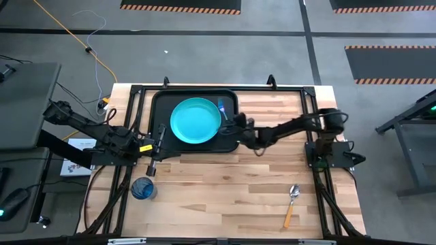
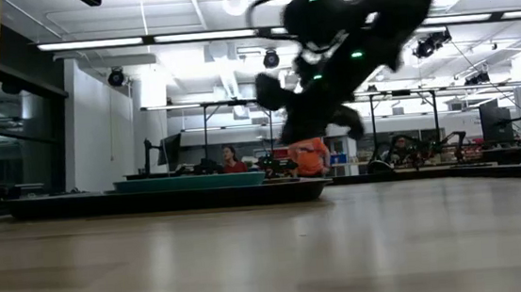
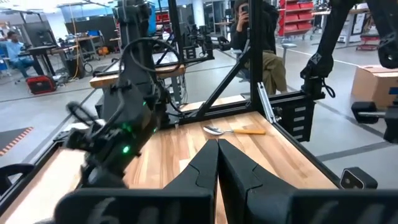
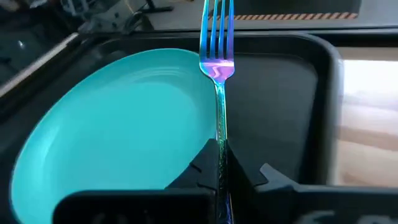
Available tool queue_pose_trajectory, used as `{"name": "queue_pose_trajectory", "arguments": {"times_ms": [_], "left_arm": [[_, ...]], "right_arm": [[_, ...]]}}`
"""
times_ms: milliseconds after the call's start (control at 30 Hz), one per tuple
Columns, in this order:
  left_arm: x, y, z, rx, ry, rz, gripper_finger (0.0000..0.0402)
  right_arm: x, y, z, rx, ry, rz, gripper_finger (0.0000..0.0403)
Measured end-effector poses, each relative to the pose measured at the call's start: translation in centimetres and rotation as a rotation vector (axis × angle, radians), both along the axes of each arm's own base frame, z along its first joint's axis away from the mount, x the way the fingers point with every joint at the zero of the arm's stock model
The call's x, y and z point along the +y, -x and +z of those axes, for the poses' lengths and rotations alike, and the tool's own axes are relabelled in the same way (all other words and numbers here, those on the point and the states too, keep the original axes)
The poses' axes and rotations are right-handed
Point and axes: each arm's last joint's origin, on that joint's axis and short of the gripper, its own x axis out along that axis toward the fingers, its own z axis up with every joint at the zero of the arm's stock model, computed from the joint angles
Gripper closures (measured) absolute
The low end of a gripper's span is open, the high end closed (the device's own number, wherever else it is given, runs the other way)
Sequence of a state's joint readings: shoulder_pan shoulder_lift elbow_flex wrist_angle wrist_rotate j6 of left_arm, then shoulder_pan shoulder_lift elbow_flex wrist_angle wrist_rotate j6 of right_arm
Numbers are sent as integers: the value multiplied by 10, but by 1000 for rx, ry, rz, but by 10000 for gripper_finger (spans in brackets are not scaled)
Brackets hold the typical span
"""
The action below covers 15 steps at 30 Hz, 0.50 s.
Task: Pick and place plate/cup/fork/spoon on tray
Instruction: Put the blue fork on the black serving tray beside the blue plate
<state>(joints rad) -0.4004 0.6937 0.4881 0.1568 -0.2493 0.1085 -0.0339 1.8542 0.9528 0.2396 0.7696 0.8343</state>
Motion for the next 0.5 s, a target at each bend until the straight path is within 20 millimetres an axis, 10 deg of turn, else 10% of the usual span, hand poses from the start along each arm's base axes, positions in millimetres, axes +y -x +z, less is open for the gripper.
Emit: {"name": "queue_pose_trajectory", "arguments": {"times_ms": [500], "left_arm": [[0,0,-2,24,9,-2,402]], "right_arm": [[-39,-22,-36,79,-88,-263,403]]}}
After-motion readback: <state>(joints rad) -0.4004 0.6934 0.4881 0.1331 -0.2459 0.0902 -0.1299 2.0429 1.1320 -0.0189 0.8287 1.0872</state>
